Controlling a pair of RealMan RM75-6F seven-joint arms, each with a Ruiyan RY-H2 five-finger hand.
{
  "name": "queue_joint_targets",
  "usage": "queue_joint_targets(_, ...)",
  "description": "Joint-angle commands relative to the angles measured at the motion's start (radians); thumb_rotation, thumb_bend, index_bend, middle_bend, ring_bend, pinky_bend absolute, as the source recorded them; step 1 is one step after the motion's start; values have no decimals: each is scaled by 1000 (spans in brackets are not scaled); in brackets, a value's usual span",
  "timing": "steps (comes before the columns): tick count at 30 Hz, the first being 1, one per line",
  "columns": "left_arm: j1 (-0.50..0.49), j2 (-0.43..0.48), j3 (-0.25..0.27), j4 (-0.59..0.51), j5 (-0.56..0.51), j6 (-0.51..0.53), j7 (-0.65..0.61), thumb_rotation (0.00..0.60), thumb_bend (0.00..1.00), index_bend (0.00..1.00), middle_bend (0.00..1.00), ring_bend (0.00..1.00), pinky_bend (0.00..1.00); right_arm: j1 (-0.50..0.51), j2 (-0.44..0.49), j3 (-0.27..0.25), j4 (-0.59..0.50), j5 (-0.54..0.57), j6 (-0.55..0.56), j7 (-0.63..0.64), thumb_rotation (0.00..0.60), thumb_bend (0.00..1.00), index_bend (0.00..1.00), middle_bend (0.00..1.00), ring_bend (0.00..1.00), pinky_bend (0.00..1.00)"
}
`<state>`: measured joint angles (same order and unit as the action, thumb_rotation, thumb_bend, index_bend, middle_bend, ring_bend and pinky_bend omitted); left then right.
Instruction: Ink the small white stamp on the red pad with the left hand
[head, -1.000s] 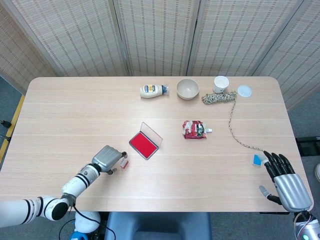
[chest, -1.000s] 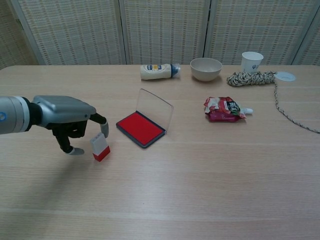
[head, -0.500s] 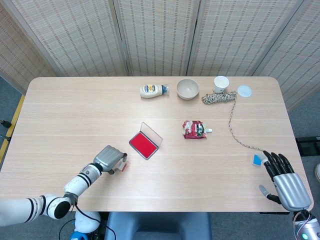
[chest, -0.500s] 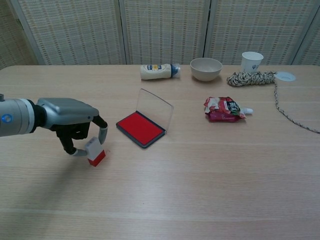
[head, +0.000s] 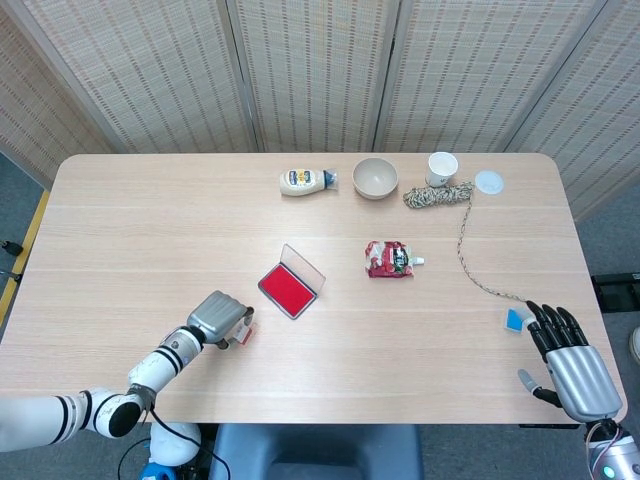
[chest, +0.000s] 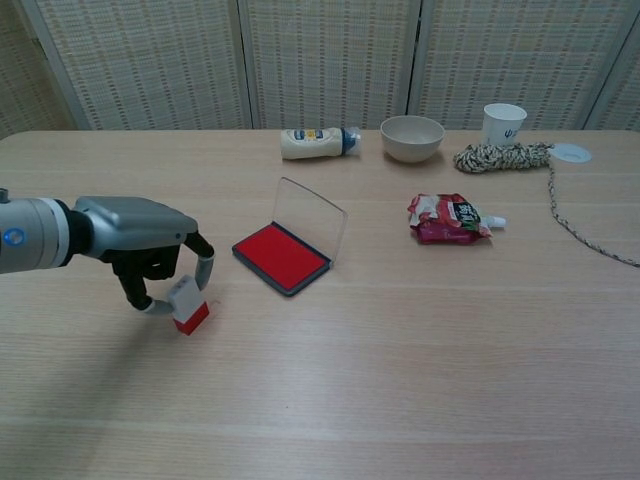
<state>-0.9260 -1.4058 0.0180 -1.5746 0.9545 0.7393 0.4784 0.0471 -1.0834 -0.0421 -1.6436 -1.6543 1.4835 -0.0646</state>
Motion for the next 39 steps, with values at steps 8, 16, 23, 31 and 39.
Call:
queue_joint_targets(8,-14,35,-8,-59,-40,10,13,600,432,815,1000,975,930,-2,3,-1,0,-6,6,9,600,292,0,0,0,0)
queue_joint_targets(16,-41,90,-33,-150,-81,35,31,600,474,909,1000,1000,947,-3,9,-5,2,-16,13,24,600,291,0,0,0,0)
queue_joint_targets(23,-93,90,-76,-171,-145,25,37,600,476,910,1000,1000,948,2,14,-3,3,-8,1,39,600,291,0,0,0,0)
queue_joint_targets(31,-197,34,-110,-105,-247,-29,59,600,476,910,1000,1000,949,14,21,6,6,15,-21,60,600,292,0,0,0,0)
queue_joint_targets(39,-299,-38,-94,30,-343,-65,111,600,476,910,1000,1000,954,22,28,20,11,53,-42,80,600,292,0,0,0,0)
